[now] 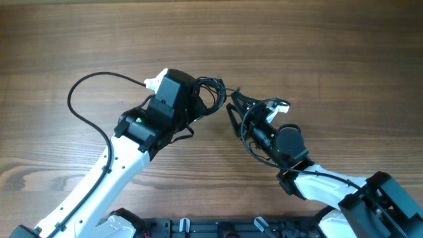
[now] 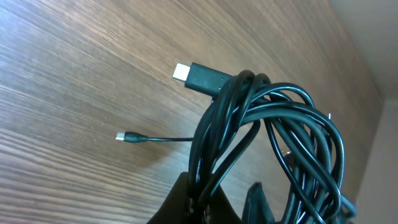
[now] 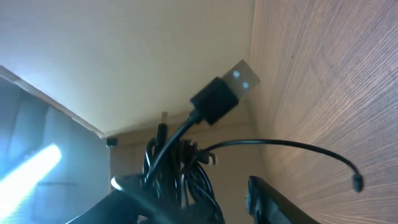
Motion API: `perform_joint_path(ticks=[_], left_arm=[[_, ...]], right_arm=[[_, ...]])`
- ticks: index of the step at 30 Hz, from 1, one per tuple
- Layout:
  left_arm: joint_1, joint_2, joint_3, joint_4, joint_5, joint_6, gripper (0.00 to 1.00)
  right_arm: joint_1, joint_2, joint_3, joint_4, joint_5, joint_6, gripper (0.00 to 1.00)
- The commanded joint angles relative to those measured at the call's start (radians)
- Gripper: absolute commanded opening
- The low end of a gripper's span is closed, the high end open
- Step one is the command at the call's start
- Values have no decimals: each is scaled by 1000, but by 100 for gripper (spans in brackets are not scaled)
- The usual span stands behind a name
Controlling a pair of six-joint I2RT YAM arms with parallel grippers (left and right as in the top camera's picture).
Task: Untangle cables
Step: 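Reach the right gripper to a hanging cable strand and grasp it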
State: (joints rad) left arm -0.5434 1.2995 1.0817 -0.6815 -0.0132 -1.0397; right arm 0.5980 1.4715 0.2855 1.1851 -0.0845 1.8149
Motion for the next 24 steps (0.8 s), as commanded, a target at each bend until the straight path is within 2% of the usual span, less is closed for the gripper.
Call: perform_joint_path(ticks=[1,4,8,9,12,13,15,18,21,22,24], left_arm=[[-5,-2,2,-36,57,-16,4],[-5,-2,2,-56,3,-16,4],[-3,-2,2,-48,-111,-16,4],[-1,-2,2,-37,-172,-18,4],[37,-2,2,47,-180,-23,4],[51,-2,2,55,-180,-24,4],[58,-2,2,62,-179,-23,4],[56,-2,2,59,-135,-15,4],[56,-2,2,57,-72,-15,4],[54,-2,2,54,-66,-15,4],[38,-2,2,35,-66,-15,4]], right_arm=[[4,12,35,4,80,94,55],[4,11,42,6,106,122,70],[4,11,43,7,97,125,75],[4,11,43,-6,25,124,77],[5,11,43,-34,-177,118,81],[5,11,43,-34,-203,118,95],[5,11,43,-39,-132,118,100],[5,11,63,-40,87,122,96],[5,11,150,-147,85,121,93],[5,11,178,-214,94,122,84],[5,11,199,-243,95,122,64]])
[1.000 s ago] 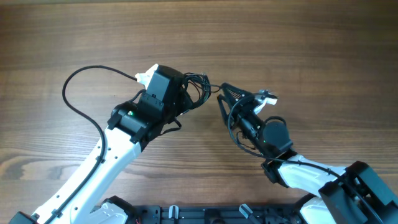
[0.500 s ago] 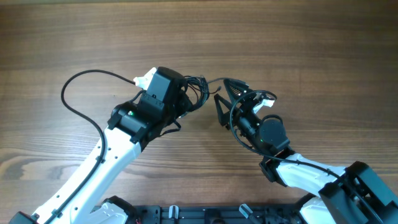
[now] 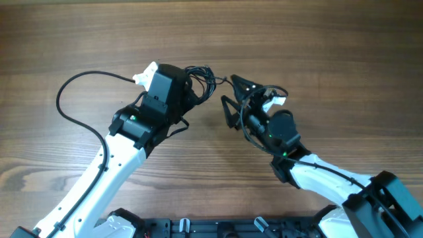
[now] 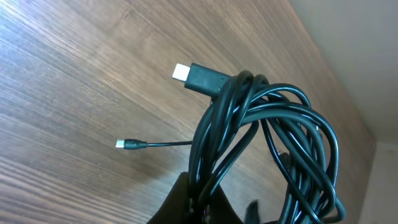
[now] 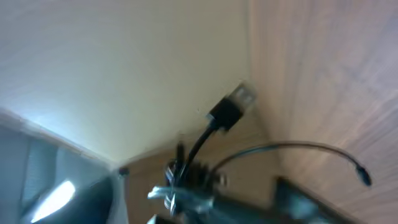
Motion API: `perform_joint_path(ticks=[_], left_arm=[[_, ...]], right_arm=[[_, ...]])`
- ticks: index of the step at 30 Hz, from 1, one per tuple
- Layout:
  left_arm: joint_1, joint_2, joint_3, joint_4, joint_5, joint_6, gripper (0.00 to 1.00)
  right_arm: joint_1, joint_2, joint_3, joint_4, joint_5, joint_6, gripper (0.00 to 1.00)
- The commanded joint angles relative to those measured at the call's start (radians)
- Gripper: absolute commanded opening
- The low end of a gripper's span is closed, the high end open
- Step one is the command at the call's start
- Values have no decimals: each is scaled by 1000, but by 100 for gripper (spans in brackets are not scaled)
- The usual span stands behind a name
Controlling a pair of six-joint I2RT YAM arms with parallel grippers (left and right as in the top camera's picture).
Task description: Untangle cables
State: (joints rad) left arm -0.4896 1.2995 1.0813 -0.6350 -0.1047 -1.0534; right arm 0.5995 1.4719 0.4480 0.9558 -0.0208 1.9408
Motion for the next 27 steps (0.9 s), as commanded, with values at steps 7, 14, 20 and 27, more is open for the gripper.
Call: perform_joint_path(ticks=[7,14,20,27], left_arm=[[-101,-2,3,-16,-61,-1,4],[-49,-3,3,12,-140,176,4],[-35,-1,3,70,-35,472,4],[-37,14,3,117,87,470,4]], right_arm=[[-13,11,40,-77,44,-166,12],[-111,-10,40,-96,-92,-720,7],[-111,-143,80,-215,-164,-958,5],[-110,-189,225,-458,-265,-1190,4]])
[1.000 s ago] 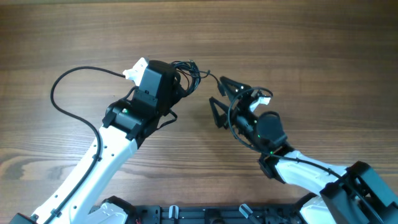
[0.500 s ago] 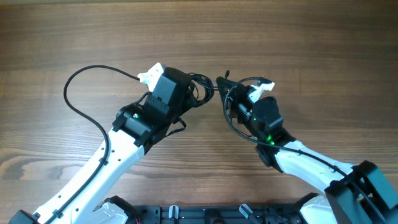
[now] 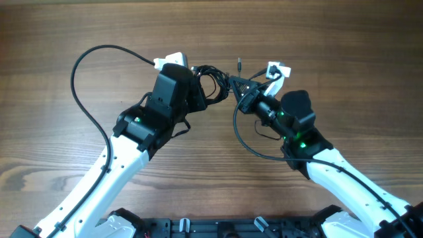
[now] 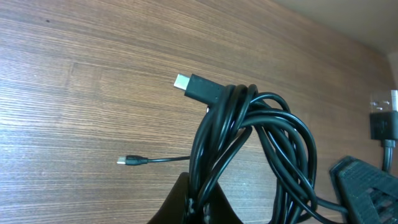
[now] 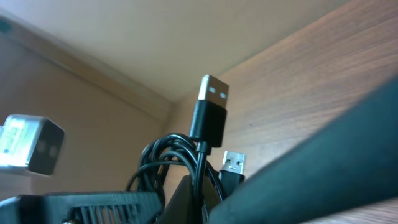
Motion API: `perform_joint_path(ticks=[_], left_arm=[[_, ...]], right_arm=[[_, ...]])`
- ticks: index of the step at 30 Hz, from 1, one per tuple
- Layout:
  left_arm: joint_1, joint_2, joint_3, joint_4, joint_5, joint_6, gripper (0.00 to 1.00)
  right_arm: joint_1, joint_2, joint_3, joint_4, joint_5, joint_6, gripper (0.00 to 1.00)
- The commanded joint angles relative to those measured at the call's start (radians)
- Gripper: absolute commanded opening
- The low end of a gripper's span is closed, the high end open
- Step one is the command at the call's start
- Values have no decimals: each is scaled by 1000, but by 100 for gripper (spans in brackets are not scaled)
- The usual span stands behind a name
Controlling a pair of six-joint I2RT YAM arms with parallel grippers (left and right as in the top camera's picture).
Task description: Untangle cables
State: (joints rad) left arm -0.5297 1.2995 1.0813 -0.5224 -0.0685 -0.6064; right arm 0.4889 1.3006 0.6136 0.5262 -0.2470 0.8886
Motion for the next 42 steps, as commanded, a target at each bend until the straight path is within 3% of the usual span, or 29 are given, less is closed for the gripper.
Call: perform_joint_path(ticks=[1,6,12,15,19,23,30,31,34,39,41,42], left_arm=[[3,18,3,3,51,23,4],[5,83,3,10,50,-33,4],[4,88,3,87,58,-135,4],[4,88,3,108,157,-134,4],[4,88,3,107,287,6,4],[11,88,3,10,175,83,4],[11,88,3,51,145,83,4],[11,88,3,54,145,83,4],[11,88,3,91,146,83,4],[11,89,3,112,145,85,4],[11,89,3,116,145,119,4],[11,88,3,119,145,162,4]], right_arm=[[1,-18,70,-37,-38,-167,5],[1,-18,129,-93,21,-286,5],[71,-15,129,-175,-7,-286,5],[102,6,129,-251,36,-282,4],[99,19,129,-250,151,-283,4],[35,-42,129,-250,303,-283,5],[9,-48,129,-302,37,-287,6],[9,-48,129,-303,37,-286,16],[9,-48,129,-312,-24,-286,25],[62,-48,129,-315,-34,-285,20],[64,-48,129,-361,62,-283,36],[64,-48,129,-394,138,-274,50]])
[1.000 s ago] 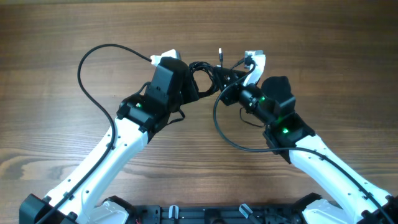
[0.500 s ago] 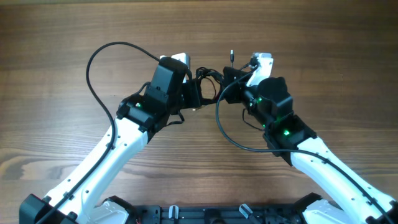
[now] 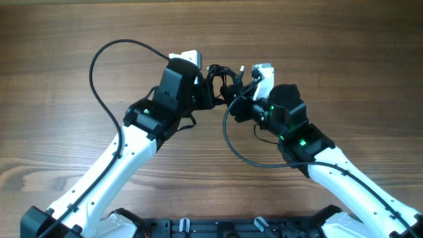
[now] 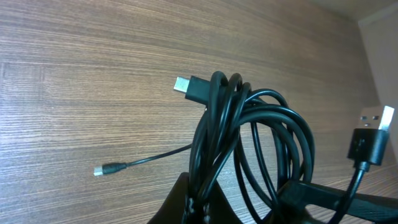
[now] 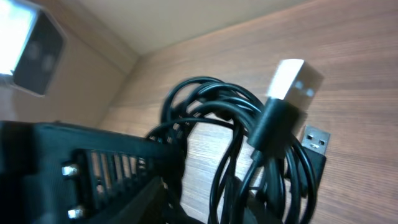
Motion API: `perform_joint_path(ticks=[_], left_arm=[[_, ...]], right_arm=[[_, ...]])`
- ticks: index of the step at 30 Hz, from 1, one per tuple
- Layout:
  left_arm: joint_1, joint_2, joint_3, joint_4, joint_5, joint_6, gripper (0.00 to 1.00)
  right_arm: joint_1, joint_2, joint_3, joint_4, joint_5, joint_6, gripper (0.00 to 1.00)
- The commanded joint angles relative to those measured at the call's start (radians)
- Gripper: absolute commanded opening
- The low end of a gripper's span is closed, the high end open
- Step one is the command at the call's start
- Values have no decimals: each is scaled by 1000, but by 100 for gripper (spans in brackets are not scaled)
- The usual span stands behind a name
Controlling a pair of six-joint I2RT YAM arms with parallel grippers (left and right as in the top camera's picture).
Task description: Untangle cables
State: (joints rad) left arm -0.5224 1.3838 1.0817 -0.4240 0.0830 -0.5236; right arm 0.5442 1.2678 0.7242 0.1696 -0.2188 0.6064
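A tangled bundle of black cables [image 3: 221,78] hangs between my two grippers above the wooden table [image 3: 344,53]. My left gripper [image 3: 209,94] is shut on the bundle [image 4: 249,137] low down, and a flat plug [image 4: 190,86] sticks out at its top. My right gripper [image 3: 240,106] is close against the bundle's right side, shut on a black cable with a USB plug [image 5: 291,81]. That plug [image 4: 372,128] also shows in the left wrist view. A thin cable end [image 4: 103,169] lies on the table.
A long black cable loop [image 3: 99,59] sweeps out to the left of my left arm. A second loop [image 3: 228,135] hangs under my right gripper toward the table's front. Another USB plug [image 5: 314,140] sits by the bundle.
Both grippers have shifted toward the far side and come closer together. My right gripper now sits against the bundle, and its USB plug has come into the left wrist view.
Both grippers held the tangle near the table's middle, the left on the bundle and the right on the USB cable. They then stood further back and left, then wider apart with the cable stretched between them. Now they are close together.
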Motion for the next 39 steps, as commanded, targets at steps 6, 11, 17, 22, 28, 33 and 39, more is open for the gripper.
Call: perform_joint_path(ticks=[6,11,17,22,28,33,39], left_arm=[[90,4,2,18,-6,620,4],[161,3,3,-34,98,892,4],[210,2,3,-118,568,913,4],[229,2,3,-118,656,909,4],[338,-15,3,23,638,713,12],[334,-16,3,46,703,669,50],[197,-10,3,-30,608,775,52]], right_arm=[[4,-33,18,-117,52,92,100],[-71,-74,18,-204,-183,-218,99],[-127,18,18,-125,-355,-274,97],[-128,99,18,-76,-444,-266,33],[-163,101,18,-70,-417,-112,4],[-163,101,18,-70,-418,-105,4],[-162,101,18,-69,-418,-79,4]])
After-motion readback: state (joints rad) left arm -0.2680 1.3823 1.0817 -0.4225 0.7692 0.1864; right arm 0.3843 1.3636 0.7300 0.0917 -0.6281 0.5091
